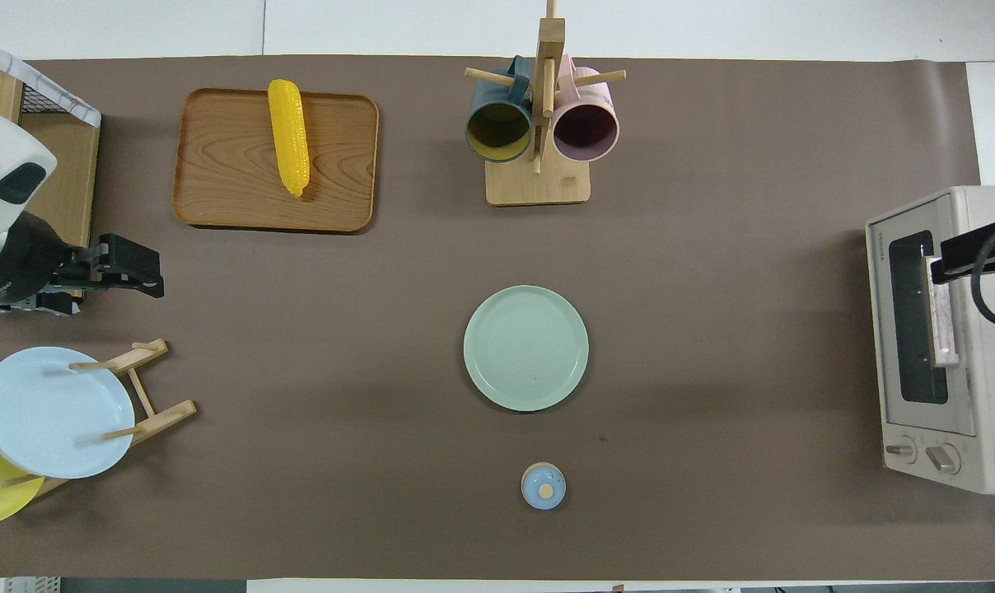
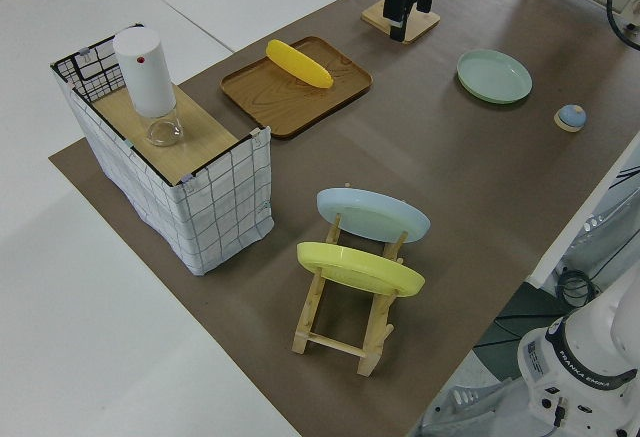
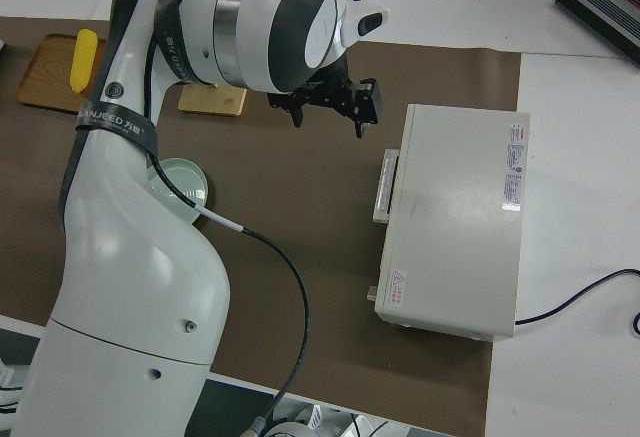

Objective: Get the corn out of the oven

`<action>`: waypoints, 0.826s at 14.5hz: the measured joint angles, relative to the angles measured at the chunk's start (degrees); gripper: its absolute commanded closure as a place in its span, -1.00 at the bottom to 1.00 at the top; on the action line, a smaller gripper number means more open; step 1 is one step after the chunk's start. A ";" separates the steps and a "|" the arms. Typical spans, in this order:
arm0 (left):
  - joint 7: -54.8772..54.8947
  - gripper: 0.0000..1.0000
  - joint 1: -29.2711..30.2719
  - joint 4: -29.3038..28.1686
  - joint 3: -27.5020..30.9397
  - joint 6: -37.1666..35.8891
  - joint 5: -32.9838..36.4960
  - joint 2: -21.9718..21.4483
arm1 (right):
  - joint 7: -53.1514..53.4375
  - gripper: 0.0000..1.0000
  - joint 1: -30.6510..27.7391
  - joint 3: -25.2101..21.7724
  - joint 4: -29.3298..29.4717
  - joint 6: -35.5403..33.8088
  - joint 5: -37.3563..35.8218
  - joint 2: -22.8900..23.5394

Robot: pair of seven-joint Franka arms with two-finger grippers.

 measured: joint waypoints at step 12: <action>-0.01 -1.00 2.24 2.79 -2.99 0.28 0.00 1.59 | 0.00 -1.00 0.09 0.06 0.00 0.00 0.00 0.00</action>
